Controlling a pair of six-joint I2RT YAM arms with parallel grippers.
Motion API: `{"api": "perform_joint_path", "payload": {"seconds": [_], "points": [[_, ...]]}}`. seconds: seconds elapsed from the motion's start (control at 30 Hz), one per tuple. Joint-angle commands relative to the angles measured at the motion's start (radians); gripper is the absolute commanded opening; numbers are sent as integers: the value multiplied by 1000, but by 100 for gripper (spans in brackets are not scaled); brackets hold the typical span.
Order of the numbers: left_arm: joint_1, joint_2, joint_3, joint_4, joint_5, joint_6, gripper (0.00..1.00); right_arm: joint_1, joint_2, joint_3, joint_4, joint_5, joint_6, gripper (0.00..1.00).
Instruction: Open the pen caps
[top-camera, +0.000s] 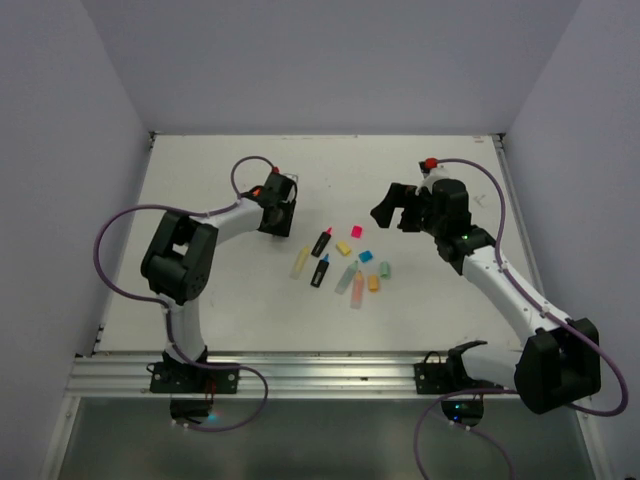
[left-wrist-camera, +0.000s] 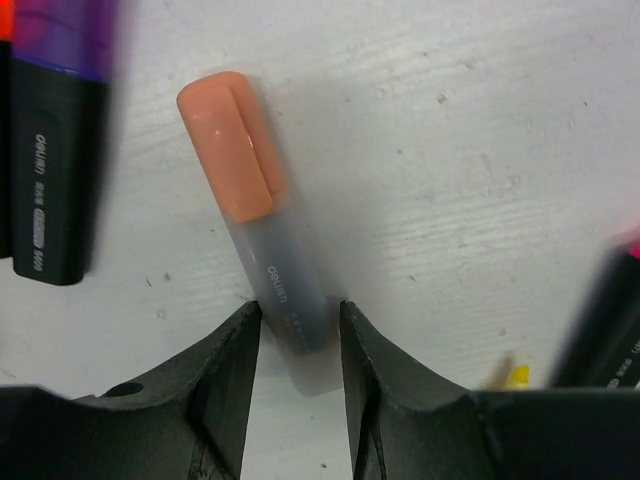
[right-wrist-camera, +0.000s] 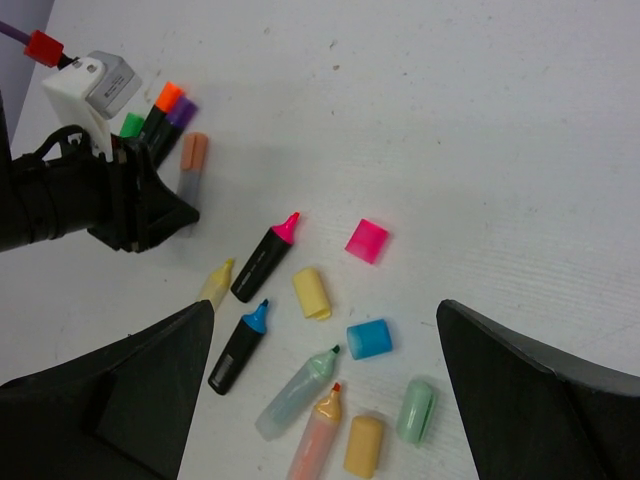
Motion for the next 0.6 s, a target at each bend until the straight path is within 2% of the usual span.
{"api": "perform_joint_path", "payload": {"seconds": [0.0, 0.23, 0.37, 0.43, 0.57], "points": [[-38, -31, -40, -43, -23, -40, 41, 0, 4, -1, 30, -8, 15, 99], [-43, 15, -1, -56, -100, -135, 46, 0, 5, -3, 29, -16, 18, 99], [-35, 56, 42, -66, -78, -144, 47, 0, -2, -3, 23, -13, 14, 99], [-35, 69, 46, -65, -56, -149, 42, 0, -5, -3, 21, -18, 12, 99], [-35, 49, -6, -28, -19, -155, 24, 2, -7, 1, 23, -47, 6, 99]]}}
